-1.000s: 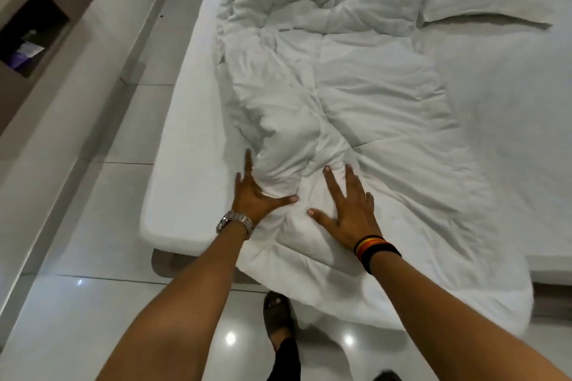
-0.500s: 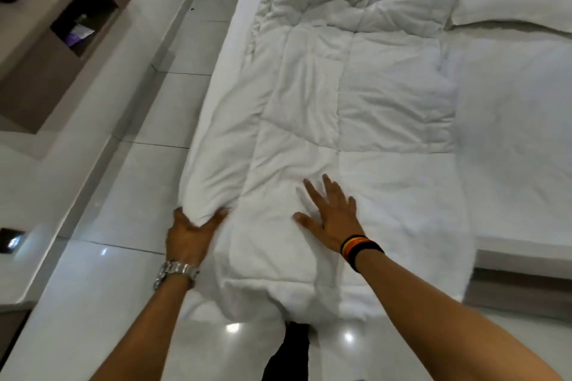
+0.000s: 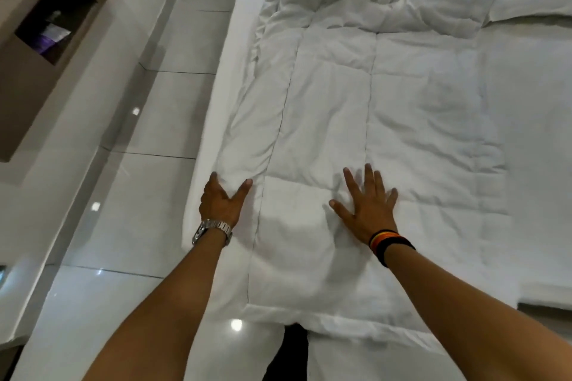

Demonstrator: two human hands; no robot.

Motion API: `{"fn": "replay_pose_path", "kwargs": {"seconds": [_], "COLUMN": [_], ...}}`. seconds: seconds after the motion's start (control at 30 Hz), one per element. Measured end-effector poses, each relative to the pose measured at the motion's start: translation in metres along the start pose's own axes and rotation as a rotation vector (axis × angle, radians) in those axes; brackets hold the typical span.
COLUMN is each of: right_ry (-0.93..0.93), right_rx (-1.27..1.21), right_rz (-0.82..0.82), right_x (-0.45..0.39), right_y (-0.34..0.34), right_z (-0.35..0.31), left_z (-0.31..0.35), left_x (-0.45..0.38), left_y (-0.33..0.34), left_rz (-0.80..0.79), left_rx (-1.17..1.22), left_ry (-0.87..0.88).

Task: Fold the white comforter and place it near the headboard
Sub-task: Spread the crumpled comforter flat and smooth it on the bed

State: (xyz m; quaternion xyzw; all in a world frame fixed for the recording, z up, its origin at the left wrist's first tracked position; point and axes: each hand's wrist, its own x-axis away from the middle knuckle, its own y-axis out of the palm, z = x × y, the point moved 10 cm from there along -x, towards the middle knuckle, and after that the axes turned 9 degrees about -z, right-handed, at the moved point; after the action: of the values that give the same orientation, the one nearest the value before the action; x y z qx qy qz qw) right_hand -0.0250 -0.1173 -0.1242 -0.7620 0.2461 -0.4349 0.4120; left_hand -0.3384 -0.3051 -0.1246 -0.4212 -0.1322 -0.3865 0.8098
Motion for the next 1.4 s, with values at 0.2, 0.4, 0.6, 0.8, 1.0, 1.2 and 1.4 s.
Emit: {"fn": "replay_pose_path", "kwargs": {"seconds": [0.2,0.4,0.6,0.8,1.0,1.2,1.4], "right_ry": [0.007,0.067,-0.048,-0.037,-0.021,0.120,0.399], "right_rx": [-0.078,-0.071,-0.018,-0.067,-0.233,-0.280,-0.292], "right_rz": [-0.005,-0.042,-0.109,-0.138,0.020,0.150,0.149], "right_x": [-0.073,-0.094,-0.096,-0.095,-0.121,-0.197,-0.234], "right_y": [-0.004,0.015,0.031,0.014,-0.048,-0.060,-0.025], "right_z": [-0.045,-0.061,-0.098,-0.096,-0.120,-0.140,-0.176], "left_z": [0.067,0.097,0.065,0.063,0.105,0.187,0.250], "left_x": [-0.097,-0.136,-0.128,-0.104,-0.135,-0.245,-0.313], "left_y": [0.005,0.012,-0.032,-0.031,-0.059,-0.032,0.017], "left_rz": [-0.030,-0.127,0.073,-0.012,-0.069,-0.195,-0.347], "left_rx": [0.176,0.127,0.076,-0.052,0.022,0.121,0.030], "left_ry": [0.006,0.042,0.057,0.039,0.029,0.136,0.222]}}
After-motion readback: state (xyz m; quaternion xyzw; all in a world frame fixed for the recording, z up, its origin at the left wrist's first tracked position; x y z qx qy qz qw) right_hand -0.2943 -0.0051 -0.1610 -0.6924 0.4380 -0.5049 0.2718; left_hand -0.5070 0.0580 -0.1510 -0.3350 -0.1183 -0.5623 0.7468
